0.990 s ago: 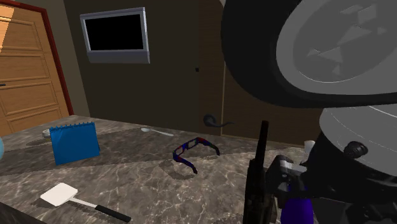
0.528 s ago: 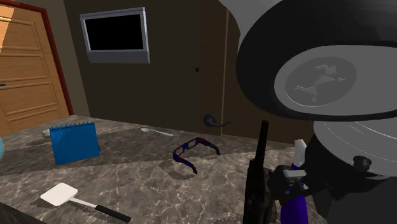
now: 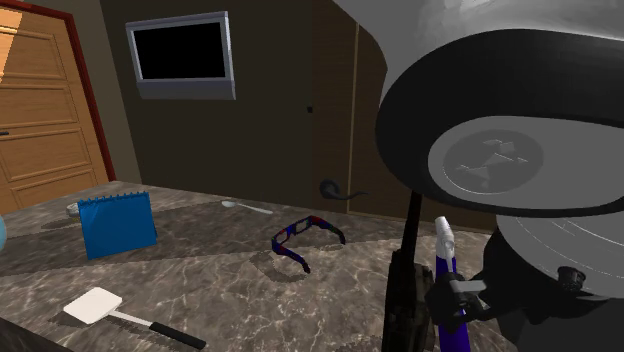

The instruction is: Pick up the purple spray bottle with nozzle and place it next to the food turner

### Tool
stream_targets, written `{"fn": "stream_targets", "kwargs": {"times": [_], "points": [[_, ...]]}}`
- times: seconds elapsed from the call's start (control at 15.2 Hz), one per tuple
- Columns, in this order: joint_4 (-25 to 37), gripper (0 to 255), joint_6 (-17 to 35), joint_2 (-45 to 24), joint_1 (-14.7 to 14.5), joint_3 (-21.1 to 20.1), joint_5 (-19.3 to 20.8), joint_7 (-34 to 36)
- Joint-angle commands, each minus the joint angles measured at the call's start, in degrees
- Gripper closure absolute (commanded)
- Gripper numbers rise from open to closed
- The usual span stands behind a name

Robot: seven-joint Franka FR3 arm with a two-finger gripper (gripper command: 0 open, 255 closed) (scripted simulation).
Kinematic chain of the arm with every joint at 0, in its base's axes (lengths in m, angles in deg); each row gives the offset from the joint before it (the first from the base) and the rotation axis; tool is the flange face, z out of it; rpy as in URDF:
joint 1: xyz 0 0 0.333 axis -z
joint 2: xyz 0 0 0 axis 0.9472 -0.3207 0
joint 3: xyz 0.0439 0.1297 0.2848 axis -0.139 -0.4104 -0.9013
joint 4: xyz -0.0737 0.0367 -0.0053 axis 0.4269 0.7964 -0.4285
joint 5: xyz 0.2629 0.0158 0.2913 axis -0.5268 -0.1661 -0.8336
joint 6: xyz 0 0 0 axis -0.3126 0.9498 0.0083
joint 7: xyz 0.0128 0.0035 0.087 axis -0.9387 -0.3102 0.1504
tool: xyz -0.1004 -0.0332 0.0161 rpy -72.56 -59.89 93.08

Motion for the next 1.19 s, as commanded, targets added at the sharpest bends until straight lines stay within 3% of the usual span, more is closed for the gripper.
{"fn": "stream_targets", "kwargs": {"times": [0.0,0.07,0.13,0.2,0.46,0.66,0.73,1.06,1.12], "points": [[0.4,0,-0.7,-4.4,-1.0,1.4,-0.8,16.2],[0.5,0,-0.9,-4.7,-1.8,2.2,-1.2,16.0],[0.8,255,-1.3,-4.2,-2.1,2.5,-0.5,16.9],[-1.0,255,-0.3,-2.8,-3.1,2.6,-0.1,17.3],[1.9,255,-1.3,-5.6,-2.0,1.8,-1.4,17.0],[-0.8,255,-0.4,-2.4,-3.6,2.6,0.5,18.3],[0.5,255,-1.0,-4.7,-1.8,2.3,-1.3,16.0],[0.9,255,-2.8,-2.1,-2.9,3.8,1.8,18.6],[0.3,255,-6.4,0.6,-3.4,3.2,1.6,18.0]]}}
